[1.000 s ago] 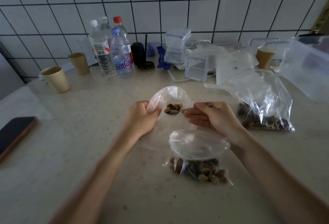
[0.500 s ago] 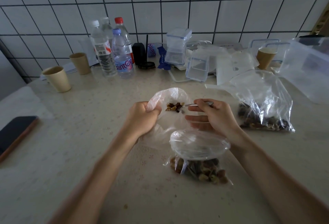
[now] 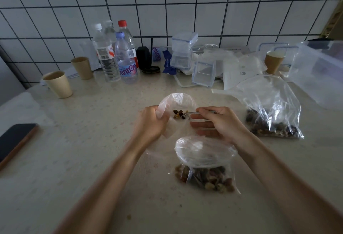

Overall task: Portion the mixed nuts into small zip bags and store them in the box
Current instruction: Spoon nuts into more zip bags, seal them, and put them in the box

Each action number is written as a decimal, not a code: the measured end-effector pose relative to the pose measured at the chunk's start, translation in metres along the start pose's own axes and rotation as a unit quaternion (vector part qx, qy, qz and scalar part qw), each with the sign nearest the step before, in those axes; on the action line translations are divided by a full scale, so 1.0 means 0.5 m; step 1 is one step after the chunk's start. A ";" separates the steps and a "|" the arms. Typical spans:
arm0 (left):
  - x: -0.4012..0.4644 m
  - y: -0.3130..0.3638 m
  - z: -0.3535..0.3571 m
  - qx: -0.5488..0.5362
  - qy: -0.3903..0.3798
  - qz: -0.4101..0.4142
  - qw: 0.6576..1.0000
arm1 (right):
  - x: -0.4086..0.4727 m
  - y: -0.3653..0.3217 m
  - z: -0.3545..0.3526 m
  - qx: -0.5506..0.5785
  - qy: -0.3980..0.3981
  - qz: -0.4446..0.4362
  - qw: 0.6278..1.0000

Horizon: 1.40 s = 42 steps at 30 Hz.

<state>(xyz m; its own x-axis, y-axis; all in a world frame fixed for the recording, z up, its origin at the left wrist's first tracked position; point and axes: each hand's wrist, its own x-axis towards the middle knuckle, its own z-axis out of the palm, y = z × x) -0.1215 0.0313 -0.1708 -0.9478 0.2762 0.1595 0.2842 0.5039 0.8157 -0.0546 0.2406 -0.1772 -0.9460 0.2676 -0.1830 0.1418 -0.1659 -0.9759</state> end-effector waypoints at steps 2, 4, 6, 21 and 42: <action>0.001 -0.002 0.002 -0.014 -0.004 -0.003 1.000 | 0.003 0.001 -0.003 0.006 -0.003 0.009 1.000; 0.006 -0.007 0.002 -0.012 -0.003 -0.007 1.000 | 0.005 0.004 -0.005 0.011 -0.007 0.015 1.000; 0.010 -0.010 0.001 -0.011 -0.002 -0.011 1.000 | 0.004 0.005 -0.005 0.012 -0.007 0.015 1.000; 0.008 -0.023 -0.006 -0.088 -0.007 -0.036 0.995 | -0.008 -0.008 -0.028 0.080 -0.019 0.057 0.995; -0.044 0.017 -0.088 0.063 0.072 0.069 0.993 | -0.180 -0.128 -0.064 0.033 -0.065 -0.044 0.996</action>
<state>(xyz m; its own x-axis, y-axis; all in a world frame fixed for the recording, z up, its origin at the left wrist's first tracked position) -0.1047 -0.0065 -0.1427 -0.9065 0.2347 0.3509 0.4207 0.5703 0.7055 0.0309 0.2576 -0.1023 -0.9844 0.1585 -0.0760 0.0416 -0.2102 -0.9768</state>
